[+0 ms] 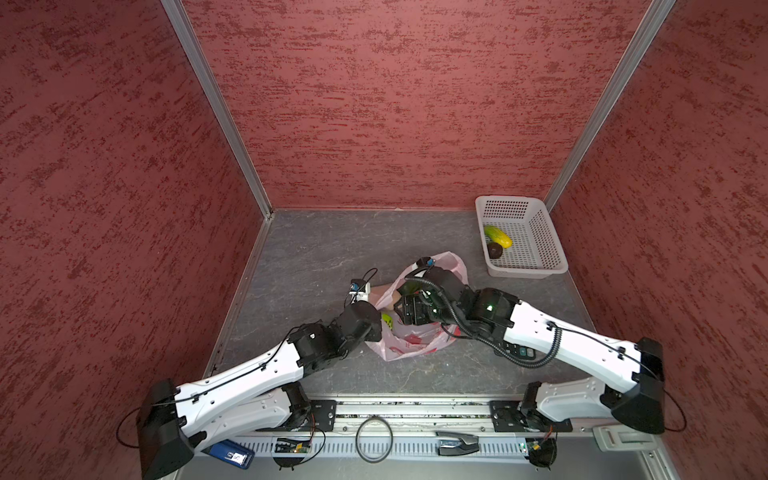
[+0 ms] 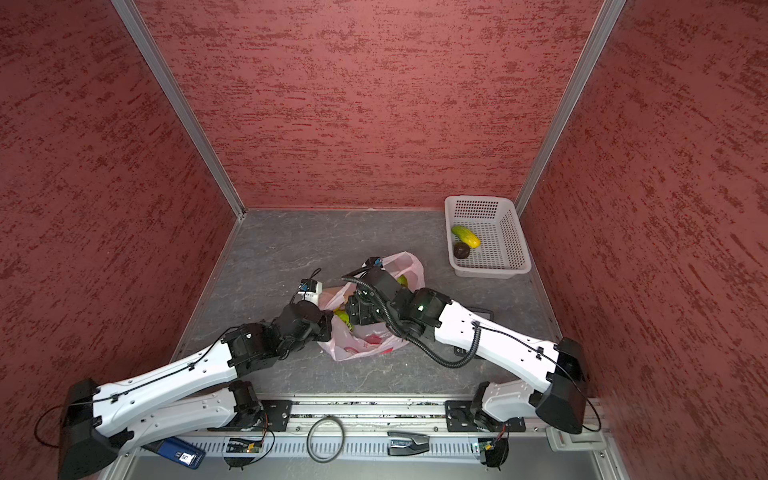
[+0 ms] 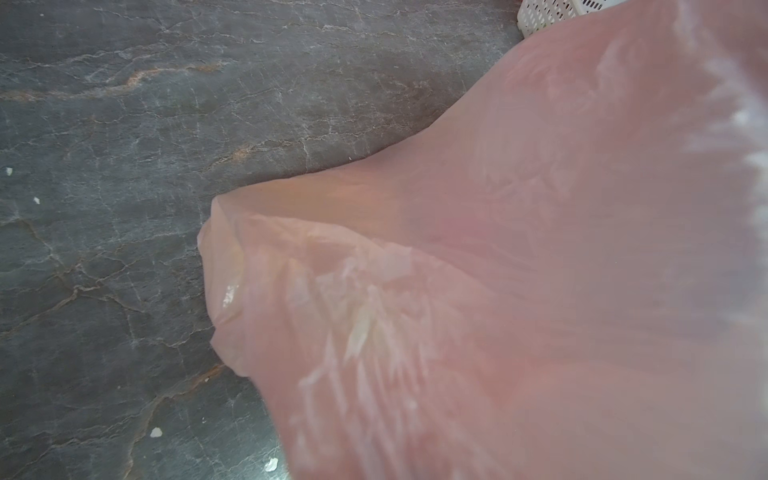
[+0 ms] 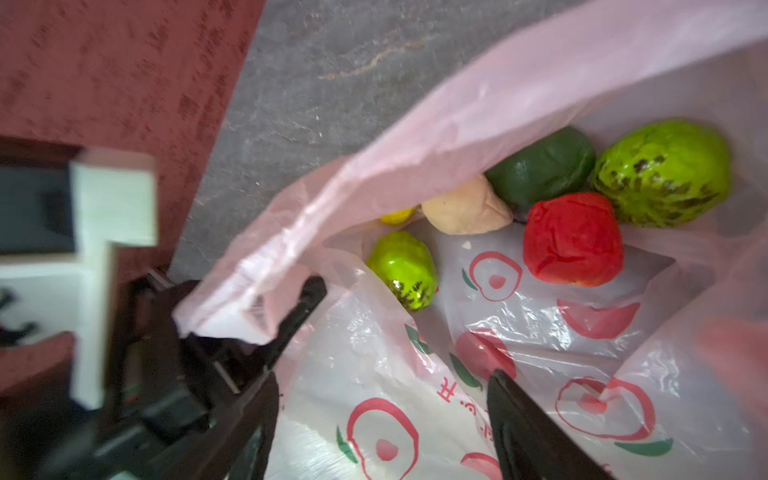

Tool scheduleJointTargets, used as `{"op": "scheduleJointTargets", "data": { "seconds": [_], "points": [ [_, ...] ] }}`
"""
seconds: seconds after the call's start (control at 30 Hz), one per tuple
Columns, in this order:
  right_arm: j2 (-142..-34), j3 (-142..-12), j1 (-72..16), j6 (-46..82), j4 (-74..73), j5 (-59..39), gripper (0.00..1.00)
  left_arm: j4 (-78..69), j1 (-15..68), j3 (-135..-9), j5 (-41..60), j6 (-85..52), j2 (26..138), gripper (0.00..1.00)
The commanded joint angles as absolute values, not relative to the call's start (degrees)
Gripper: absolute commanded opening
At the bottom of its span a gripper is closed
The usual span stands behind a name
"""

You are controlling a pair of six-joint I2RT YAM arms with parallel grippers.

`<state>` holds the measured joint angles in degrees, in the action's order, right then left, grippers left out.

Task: Untie the knot of the plastic bag and take out the fruit
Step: 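Move the right gripper back over the bag and lower it inside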

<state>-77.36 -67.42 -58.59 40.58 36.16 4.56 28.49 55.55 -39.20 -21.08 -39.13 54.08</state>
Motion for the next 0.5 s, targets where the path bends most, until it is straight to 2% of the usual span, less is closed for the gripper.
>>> {"op": "scheduleJointTargets", "data": {
  "seconds": [0.0,0.17,0.47],
  "points": [
    [-78.7,-64.2,-59.2,39.3,33.1,7.1,0.79,26.6,55.4,-40.9,-21.6,-38.5,54.2,0.0],
    [-81.4,-59.7,-59.2,37.0,29.4,6.8,0.78,26.4,55.5,-41.5,-21.9,-38.6,54.6,0.0],
    [-89.5,-59.0,-57.1,35.0,26.1,4.1,0.77,26.4,55.4,-41.8,-22.1,-38.3,54.6,0.0]
  ]
}}
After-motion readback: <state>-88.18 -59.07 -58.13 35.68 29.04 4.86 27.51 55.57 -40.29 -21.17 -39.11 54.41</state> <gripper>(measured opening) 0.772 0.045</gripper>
